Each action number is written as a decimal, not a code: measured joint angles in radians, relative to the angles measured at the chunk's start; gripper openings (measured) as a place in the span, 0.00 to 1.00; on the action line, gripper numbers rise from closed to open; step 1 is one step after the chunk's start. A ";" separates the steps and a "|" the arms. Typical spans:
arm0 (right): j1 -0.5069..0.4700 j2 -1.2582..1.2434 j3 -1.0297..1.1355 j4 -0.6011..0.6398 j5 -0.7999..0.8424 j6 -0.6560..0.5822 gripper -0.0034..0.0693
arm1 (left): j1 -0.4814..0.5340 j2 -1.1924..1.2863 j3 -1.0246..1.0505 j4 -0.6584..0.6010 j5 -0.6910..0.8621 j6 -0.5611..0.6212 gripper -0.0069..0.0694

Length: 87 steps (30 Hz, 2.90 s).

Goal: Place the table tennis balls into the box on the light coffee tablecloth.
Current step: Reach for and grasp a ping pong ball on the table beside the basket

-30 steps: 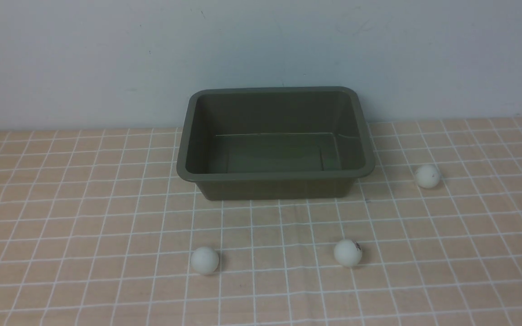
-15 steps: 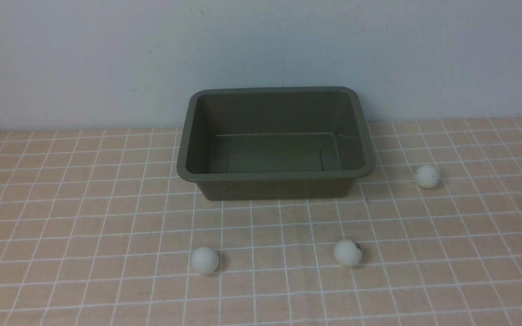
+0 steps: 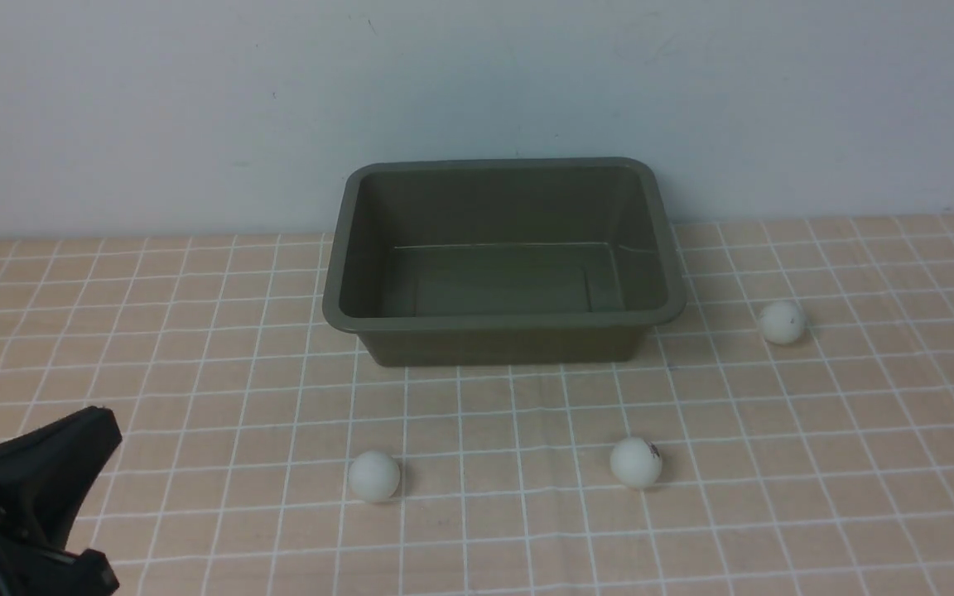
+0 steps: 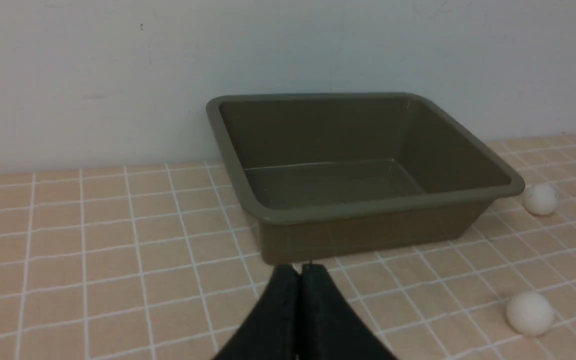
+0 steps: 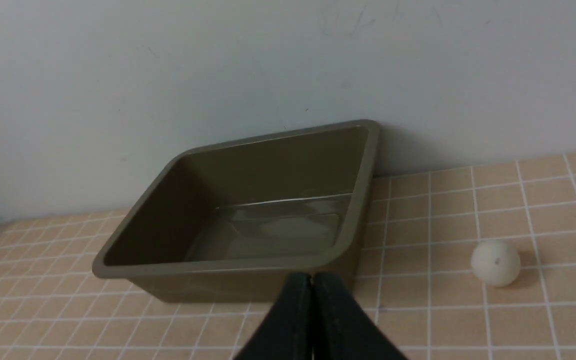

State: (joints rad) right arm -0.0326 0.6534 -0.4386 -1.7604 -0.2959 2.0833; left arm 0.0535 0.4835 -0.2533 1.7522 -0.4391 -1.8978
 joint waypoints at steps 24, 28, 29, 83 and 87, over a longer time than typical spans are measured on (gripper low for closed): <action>0.000 0.075 -0.257 0.506 0.951 -1.090 0.03 | 0.000 0.001 -0.286 -0.215 0.604 0.730 0.00; 0.000 0.075 -0.257 0.814 1.088 -1.311 0.03 | 0.000 0.001 -0.286 -0.420 0.850 0.493 0.00; 0.000 0.075 -0.257 0.870 1.101 -1.341 0.03 | 0.000 0.001 -0.286 -0.475 0.881 0.424 0.00; 0.000 0.075 -0.257 1.508 1.138 -1.839 0.03 | 0.160 0.126 -0.328 -1.351 1.088 1.243 0.00; 0.000 0.075 -0.257 1.570 1.129 -1.889 0.03 | 0.160 0.172 -0.328 -1.743 1.205 1.567 0.00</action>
State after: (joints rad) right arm -0.0326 0.7286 -0.6959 -0.1902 0.8334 0.1942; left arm 0.2140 0.6552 -0.5817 0.0095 0.7659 -0.3306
